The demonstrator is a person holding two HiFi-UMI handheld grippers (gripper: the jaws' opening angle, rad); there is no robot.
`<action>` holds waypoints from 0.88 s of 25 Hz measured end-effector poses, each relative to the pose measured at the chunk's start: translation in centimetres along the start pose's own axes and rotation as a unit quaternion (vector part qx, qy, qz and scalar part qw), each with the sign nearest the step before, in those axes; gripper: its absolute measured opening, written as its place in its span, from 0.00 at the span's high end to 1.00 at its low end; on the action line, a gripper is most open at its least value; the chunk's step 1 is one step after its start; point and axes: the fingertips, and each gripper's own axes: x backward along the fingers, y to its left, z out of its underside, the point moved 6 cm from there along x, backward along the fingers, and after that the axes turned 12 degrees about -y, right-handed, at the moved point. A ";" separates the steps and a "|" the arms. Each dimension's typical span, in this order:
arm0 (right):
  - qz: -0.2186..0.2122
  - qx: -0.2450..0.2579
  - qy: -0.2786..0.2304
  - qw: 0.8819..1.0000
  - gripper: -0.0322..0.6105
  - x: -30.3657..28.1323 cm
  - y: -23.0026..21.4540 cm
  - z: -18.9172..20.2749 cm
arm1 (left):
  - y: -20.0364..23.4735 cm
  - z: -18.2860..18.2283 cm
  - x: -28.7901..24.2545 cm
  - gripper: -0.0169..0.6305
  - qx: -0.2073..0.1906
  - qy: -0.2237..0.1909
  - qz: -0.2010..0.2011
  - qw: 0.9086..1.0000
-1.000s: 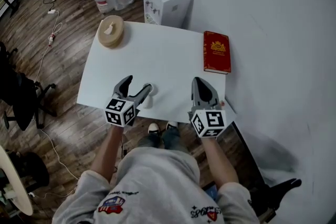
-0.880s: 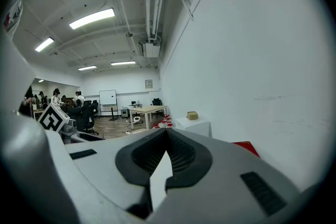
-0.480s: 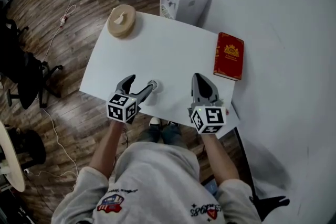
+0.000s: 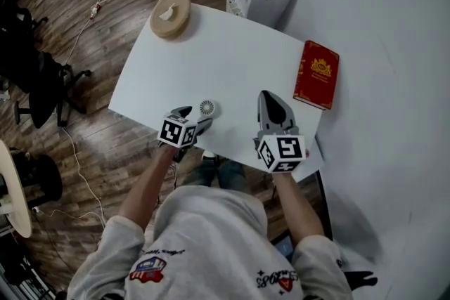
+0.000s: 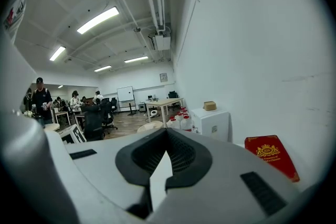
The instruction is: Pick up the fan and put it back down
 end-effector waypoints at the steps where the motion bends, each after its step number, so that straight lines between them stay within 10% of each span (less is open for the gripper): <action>1: 0.000 -0.002 0.001 1.000 0.95 0.0 -0.1 0.1 | 0.1 0.5 -0.5 0.42 0.001 0.013 -0.002 1.000; 22: 0.043 -0.020 0.007 0.999 0.95 2.0 -5.0 0.1 | 1.5 4.6 -7.5 0.43 -0.004 0.165 -0.071 0.984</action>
